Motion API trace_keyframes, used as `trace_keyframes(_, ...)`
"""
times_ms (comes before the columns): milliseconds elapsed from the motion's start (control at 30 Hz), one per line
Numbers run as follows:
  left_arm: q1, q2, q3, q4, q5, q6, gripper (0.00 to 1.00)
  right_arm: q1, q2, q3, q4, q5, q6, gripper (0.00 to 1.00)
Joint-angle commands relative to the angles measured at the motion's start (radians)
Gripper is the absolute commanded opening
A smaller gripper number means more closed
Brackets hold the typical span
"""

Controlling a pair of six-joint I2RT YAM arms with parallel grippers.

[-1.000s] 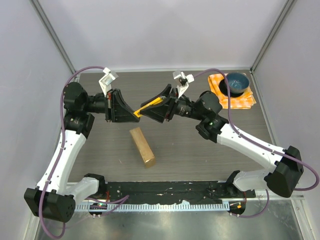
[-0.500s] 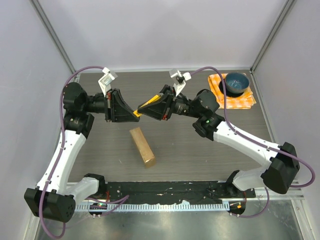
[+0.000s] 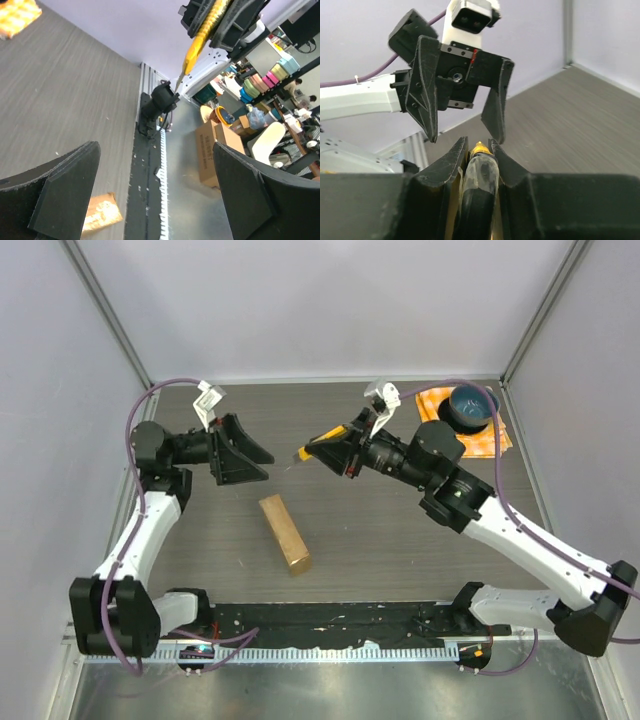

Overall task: Unpack the express box
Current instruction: Pick up the knife from the center of the board.

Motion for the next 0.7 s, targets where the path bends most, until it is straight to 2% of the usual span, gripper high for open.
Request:
trace_keyframes(0, -0.012, 0.066, -0.023, 0.526, 0.164, -0.153, 1.00, 0.002, -0.090, -0.032, -0.132, 0.205, -0.115, 0.01)
trace_keyframes(33, -0.037, 0.129, -0.005, 0.652, 0.158, -0.353, 1.00, 0.002, -0.120, -0.053, -0.138, 0.216, -0.120, 0.01)
trace_keyframes(67, -0.085, 0.172, 0.081, 0.826, 0.170, -0.447, 1.00, 0.002, -0.136, -0.066, -0.141, 0.242, -0.121, 0.01)
trace_keyframes(100, -0.106, 0.268, 0.138, 0.889, 0.174, -0.617, 1.00, 0.002, -0.159, -0.070, -0.147, 0.250, -0.121, 0.01)
trace_keyframes(167, -0.141, 0.351, 0.304, 0.889, 0.173, -0.687, 1.00, 0.000, -0.176, -0.069, -0.156, 0.267, -0.126, 0.01)
trace_keyframes(233, -0.167, 0.512, 0.417, 0.888, 0.176, -0.859, 1.00, 0.002, -0.190, -0.066, -0.166, 0.265, -0.118, 0.01)
trace_keyframes(300, -0.225, 0.638, 0.612, 0.889, 0.176, -1.079, 1.00, 0.002, -0.200, -0.060, -0.166, 0.264, -0.112, 0.01)
trace_keyframes(333, -0.248, 0.727, 0.760, 0.891, 0.178, -1.124, 1.00, 0.002, -0.208, -0.054, -0.166, 0.264, -0.110, 0.01)
trace_keyframes(400, -0.322, 0.766, 0.912, 0.889, 0.178, -1.131, 1.00, 0.002, -0.220, -0.040, -0.195, 0.265, -0.112, 0.01)
trace_keyframes(433, -0.350, 0.799, 1.069, 0.888, 0.179, -1.114, 1.00, 0.003, -0.235, -0.034, -0.201, 0.270, -0.117, 0.01)
trace_keyframes(467, -0.394, 0.815, 1.147, 0.888, 0.178, -1.111, 1.00, 0.003, -0.242, -0.014, -0.212, 0.274, -0.129, 0.01)
trace_keyframes(500, -0.408, 0.839, 1.230, 0.888, 0.179, -1.106, 1.00, 0.003, -0.248, 0.000, -0.236, 0.287, -0.136, 0.01)
trace_keyframes(533, -0.416, 0.864, 1.399, 0.889, 0.179, -1.079, 1.00, 0.002, -0.262, 0.015, -0.253, 0.293, -0.144, 0.01)
trace_keyframes(600, -0.407, 0.967, 1.587, 0.888, 0.179, -1.018, 1.00, 0.002, -0.275, 0.060, -0.285, 0.310, -0.169, 0.01)
trace_keyframes(633, -0.399, 1.009, 1.769, 0.850, 0.179, -0.984, 1.00, 0.003, -0.282, 0.071, -0.291, 0.311, -0.173, 0.01)
trace_keyframes(667, -0.385, 1.089, 1.833, 0.738, 0.178, -0.798, 1.00, 0.002, -0.283, 0.094, -0.299, 0.308, -0.175, 0.01)
